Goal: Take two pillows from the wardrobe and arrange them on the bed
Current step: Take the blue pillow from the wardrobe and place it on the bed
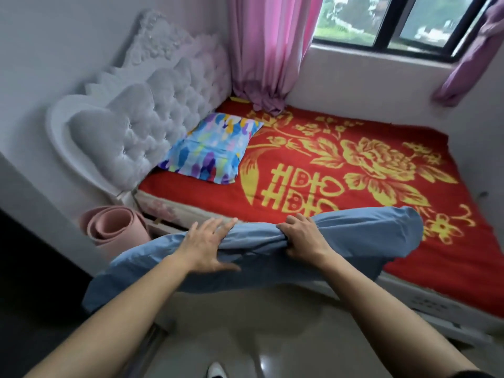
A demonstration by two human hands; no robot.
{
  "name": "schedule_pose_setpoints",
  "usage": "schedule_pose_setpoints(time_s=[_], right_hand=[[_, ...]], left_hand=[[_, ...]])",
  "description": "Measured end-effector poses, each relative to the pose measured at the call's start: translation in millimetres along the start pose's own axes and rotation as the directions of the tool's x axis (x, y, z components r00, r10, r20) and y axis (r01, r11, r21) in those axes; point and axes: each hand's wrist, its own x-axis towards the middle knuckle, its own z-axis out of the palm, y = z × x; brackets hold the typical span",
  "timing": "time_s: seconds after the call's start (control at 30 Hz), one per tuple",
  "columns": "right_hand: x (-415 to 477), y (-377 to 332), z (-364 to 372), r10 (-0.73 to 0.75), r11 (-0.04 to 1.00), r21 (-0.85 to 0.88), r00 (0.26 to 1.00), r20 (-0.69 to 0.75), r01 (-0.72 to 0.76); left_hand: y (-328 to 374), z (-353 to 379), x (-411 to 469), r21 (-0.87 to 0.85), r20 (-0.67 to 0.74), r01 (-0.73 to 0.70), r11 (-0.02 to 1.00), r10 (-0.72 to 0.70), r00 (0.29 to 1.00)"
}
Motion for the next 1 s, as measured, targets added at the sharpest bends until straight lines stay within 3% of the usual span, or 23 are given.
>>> schedule_pose_setpoints(time_s=[0.33, 0.73, 1.0], right_hand=[[131, 40, -29, 0.111, 0.989, -0.093, 0.991, -0.080, -0.118], [365, 135, -20, 0.164, 0.985, 0.080, 0.972, -0.170, -0.152], [530, 164, -49, 0.171, 0.982, 0.116, 0.965, -0.200, -0.150]], left_hand=[[-63, -46, 127, 0.108, -0.370, -0.095, 0.990, 0.128, 0.920], [-141, -137, 354, 0.258, -0.308, -0.034, 0.966, 0.115, 0.944], [-215, -191, 466, 0.260, -0.437, 0.066, 0.963, 0.056, 0.898]])
